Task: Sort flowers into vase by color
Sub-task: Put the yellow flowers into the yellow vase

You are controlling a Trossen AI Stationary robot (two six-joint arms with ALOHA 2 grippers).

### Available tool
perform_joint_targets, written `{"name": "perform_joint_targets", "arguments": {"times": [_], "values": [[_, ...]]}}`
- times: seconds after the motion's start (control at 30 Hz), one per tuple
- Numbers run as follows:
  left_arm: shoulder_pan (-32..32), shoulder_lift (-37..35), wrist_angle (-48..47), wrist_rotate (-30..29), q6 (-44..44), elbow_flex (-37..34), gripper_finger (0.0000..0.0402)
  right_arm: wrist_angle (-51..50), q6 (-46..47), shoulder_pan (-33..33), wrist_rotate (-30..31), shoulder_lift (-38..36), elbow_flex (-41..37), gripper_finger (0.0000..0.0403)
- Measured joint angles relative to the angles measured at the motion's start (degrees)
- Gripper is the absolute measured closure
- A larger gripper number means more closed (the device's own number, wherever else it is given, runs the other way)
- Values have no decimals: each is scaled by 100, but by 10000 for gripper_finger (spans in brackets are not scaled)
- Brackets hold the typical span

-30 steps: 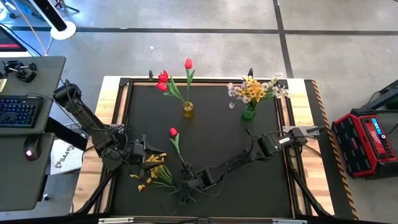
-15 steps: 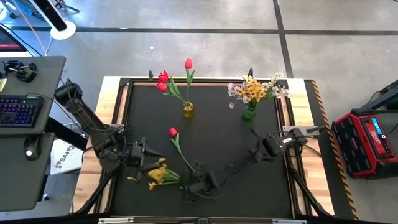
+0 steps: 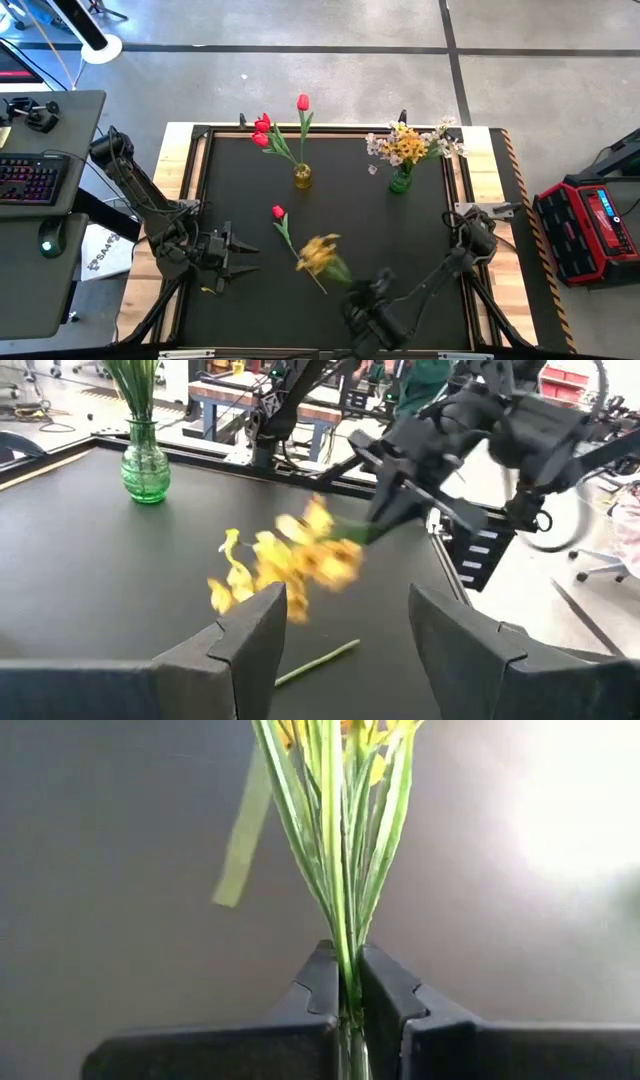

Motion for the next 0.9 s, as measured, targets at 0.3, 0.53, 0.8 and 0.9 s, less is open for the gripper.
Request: {"name": "perform_joint_targets", "arguments": {"times": [0.3,0.53,0.8,0.9], "values": [[-2,0,-1,-6,90,0,202,-70,1988,-228,-1234,-383,-1664,401],[-2,0,-2,-3,64,0,202,861,1461,-819,-1784,-614,-2370,366],[-4,0,-16,1,38,0,202,903,345,-1207,-2310,-920,-2331,202],[-41,0,-20,1,37,0,202,1069,199,-1253,-2316,-975,-2328,143]]}}
